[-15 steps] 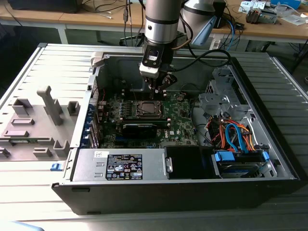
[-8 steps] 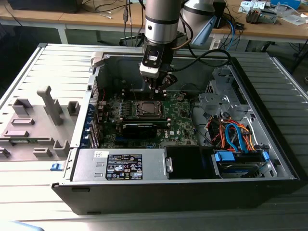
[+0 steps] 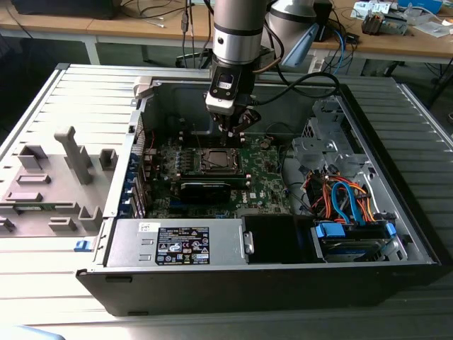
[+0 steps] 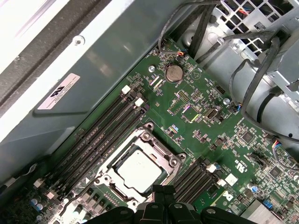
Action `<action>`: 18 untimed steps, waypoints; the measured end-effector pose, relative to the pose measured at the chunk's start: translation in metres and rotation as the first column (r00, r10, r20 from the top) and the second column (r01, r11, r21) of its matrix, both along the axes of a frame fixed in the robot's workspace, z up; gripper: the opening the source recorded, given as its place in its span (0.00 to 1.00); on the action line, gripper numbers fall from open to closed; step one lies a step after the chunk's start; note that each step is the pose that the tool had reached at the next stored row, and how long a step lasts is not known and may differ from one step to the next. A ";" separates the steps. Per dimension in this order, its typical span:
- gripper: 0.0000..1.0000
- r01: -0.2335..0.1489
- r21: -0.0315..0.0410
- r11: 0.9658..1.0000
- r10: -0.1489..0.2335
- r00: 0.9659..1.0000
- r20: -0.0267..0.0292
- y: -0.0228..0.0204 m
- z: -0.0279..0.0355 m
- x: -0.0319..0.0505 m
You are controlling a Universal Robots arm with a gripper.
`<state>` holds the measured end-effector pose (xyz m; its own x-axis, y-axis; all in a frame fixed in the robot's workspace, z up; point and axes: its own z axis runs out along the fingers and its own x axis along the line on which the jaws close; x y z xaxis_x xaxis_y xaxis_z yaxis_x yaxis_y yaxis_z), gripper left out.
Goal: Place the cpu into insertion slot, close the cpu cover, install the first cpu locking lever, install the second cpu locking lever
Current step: 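Install the first cpu locking lever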
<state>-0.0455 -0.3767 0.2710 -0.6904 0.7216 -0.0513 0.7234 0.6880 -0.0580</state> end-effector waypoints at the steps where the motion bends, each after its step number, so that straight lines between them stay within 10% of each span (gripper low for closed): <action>1: 0.11 0.000 0.000 1.000 0.000 1.000 0.000 0.0000 0.0000 0.0000; 18: 0.11 -0.009 0.000 1.000 0.009 1.000 0.000 0.0000 0.0000 0.0000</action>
